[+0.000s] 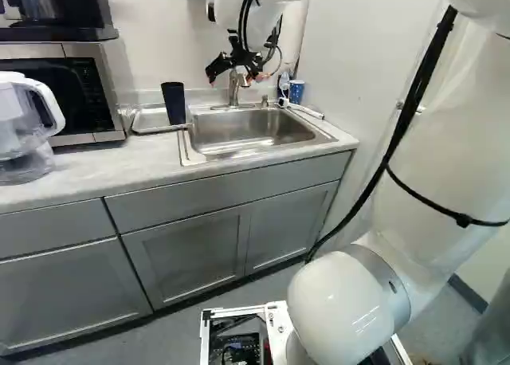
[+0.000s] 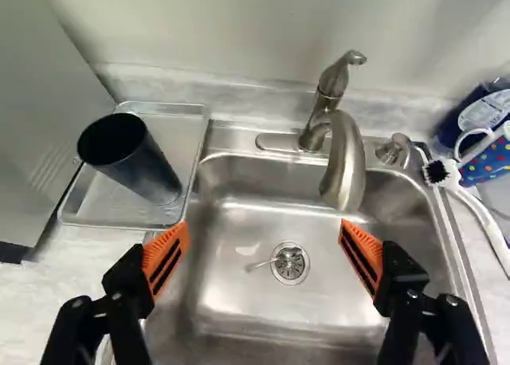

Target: Rinse the cup and place it in the tray

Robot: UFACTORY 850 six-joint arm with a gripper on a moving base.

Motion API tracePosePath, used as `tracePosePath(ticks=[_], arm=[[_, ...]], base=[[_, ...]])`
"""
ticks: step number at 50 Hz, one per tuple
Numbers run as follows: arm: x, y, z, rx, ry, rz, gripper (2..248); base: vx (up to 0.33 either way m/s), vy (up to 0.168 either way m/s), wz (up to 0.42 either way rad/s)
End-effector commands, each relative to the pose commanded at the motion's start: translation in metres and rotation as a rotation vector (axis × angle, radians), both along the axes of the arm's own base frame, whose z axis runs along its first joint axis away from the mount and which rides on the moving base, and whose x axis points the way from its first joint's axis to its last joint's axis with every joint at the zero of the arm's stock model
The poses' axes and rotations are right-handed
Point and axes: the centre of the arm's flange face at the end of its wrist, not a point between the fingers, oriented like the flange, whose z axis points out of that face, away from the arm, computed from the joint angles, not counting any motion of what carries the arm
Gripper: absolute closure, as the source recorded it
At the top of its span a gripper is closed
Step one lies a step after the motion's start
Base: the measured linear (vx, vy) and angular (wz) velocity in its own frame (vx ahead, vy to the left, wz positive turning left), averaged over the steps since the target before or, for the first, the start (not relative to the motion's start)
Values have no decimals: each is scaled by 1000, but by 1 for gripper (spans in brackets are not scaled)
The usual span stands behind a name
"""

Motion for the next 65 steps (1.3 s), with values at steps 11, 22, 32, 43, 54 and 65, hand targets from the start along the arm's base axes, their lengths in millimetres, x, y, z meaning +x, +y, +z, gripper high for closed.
tracePosePath(ticks=[11,22,32,43,54,65], arm=[[-9,-19,-3,-10,38,-32,3],[-18,-38,-6,-18,75,-66,3],[-25,-55,-7,-20,88,-98,3],[-25,-56,-7,-20,88,-100,3],[-25,-56,-7,-20,88,-100,3],[-25,-56,-7,-20,88,-100,3]], base=[[0,0,0],[0,0,0],[0,0,0],[0,0,0],[0,0,0],[0,0,0]])
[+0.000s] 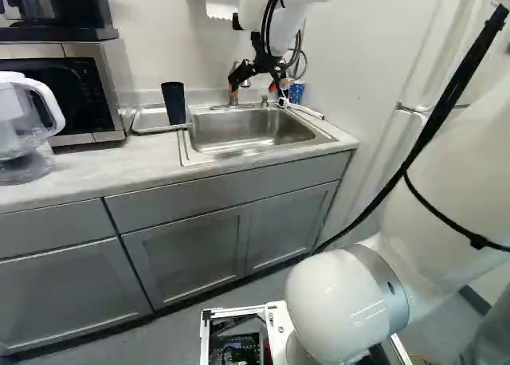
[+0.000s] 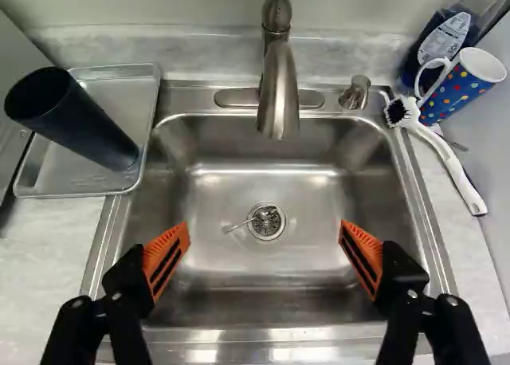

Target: Rinse the cup and place it in the tray

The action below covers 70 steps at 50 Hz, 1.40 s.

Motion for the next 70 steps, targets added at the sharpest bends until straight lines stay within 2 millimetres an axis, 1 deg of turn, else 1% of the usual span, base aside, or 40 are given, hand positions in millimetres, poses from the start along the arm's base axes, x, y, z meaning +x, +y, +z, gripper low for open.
tracePosePath(ticks=[35,62,70], arm=[[0,0,0,0,0,0,3],[0,0,0,0,0,0,3],[0,0,0,0,0,0,3]], base=[[-19,0,2],[-114,-4,6],[-133,21,126]])
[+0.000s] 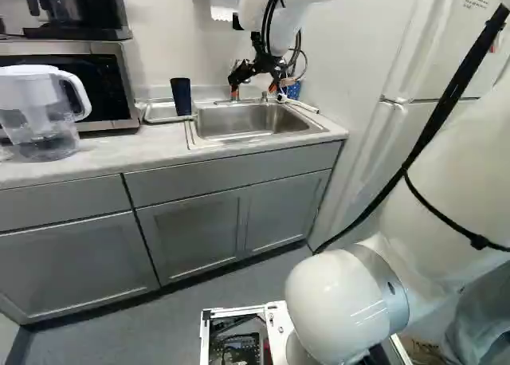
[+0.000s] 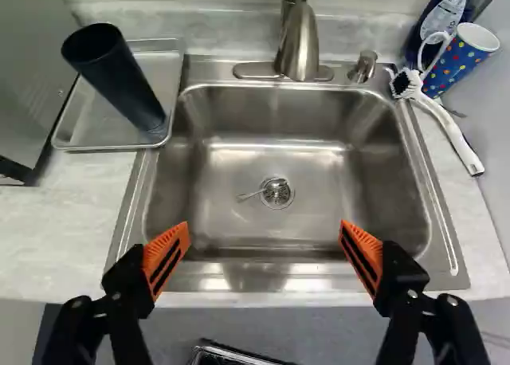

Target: Rinse the cup and place it in the tray

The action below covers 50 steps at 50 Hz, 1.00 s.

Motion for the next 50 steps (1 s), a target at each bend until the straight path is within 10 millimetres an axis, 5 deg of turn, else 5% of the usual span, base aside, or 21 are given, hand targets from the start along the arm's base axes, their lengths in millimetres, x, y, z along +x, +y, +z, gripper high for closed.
tracePosePath(ticks=[50], arm=[[0,0,0,0,0,0,3]], base=[[-129,4,172]])
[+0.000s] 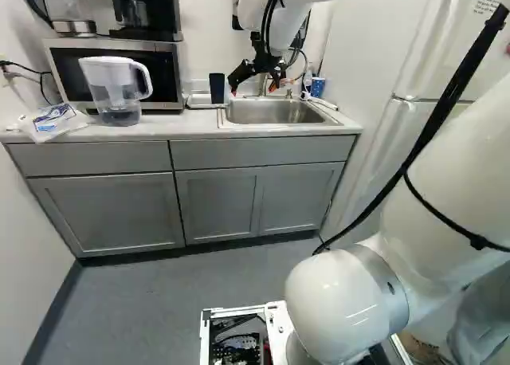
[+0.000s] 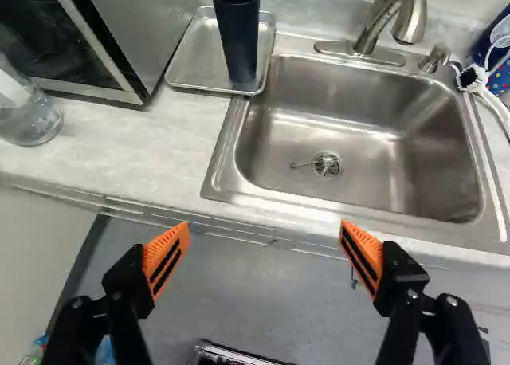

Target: Rinse the cup and place it in the tray

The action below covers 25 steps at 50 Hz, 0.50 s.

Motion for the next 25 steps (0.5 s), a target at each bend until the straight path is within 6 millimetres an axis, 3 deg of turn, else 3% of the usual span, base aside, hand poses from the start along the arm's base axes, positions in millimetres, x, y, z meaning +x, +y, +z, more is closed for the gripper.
tracePosePath(ticks=[25], arm=[[0,0,0,0,0,0,3]], base=[[-125,-52,24]])
